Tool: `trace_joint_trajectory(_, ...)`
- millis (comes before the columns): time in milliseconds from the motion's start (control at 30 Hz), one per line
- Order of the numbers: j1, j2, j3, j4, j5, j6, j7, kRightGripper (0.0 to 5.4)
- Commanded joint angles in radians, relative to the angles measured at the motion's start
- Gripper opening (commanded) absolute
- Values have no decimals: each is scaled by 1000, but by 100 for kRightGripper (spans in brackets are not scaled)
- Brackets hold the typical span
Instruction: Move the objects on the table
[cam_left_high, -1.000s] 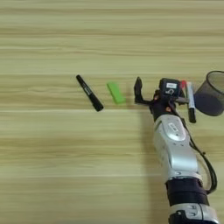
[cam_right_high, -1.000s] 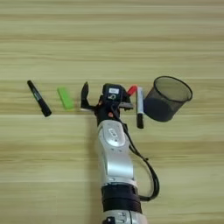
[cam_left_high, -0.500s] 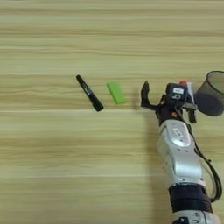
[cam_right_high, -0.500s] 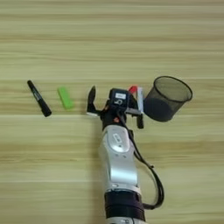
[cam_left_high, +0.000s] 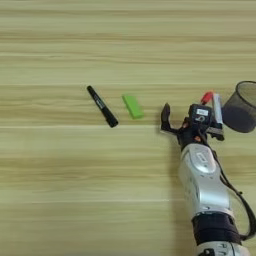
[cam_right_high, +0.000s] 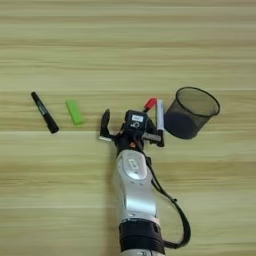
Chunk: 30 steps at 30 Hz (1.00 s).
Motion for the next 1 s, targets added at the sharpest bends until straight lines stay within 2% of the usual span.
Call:
trace_joint_trajectory(33, -67, -9, -3, -24, 19, -32, 7, 537)
trace_joint_trajectory(400, -78, -6, -8, 3, 48, -25, 14, 537)
trace_joint_trajectory(700, -95, 3, -26, 28, 111, 12, 38, 537)
trace_joint_trajectory(1000, -112, -2, -42, 73, 117, 9, 38, 537)
